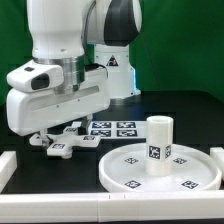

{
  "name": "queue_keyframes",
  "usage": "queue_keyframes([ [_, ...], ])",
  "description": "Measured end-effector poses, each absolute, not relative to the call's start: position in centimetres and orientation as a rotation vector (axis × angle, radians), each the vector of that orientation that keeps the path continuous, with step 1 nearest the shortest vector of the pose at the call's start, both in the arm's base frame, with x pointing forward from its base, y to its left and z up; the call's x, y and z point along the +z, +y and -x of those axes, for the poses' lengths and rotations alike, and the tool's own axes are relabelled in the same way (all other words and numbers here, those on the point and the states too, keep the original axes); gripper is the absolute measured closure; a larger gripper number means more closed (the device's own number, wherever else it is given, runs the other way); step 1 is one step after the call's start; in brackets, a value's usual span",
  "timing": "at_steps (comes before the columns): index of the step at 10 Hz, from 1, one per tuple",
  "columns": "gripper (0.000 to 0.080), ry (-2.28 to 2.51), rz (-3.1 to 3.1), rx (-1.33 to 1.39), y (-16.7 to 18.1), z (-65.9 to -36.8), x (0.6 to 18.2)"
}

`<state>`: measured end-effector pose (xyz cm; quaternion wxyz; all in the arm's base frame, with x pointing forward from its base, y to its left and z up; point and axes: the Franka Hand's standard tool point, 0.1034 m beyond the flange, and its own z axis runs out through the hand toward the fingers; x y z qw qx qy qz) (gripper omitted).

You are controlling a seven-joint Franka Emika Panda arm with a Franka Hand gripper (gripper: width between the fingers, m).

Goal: Assemble round table

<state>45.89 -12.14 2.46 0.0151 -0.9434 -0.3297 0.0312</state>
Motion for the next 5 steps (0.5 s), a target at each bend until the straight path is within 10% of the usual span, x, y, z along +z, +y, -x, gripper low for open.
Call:
queue_keyframes([
  [1,0.0279,-1.027,2.936,0.097,-12.13,-45.89,2.45],
  [5,0.0354,-1.027,2.935,0.097,-12.12,-45.91,2.47],
])
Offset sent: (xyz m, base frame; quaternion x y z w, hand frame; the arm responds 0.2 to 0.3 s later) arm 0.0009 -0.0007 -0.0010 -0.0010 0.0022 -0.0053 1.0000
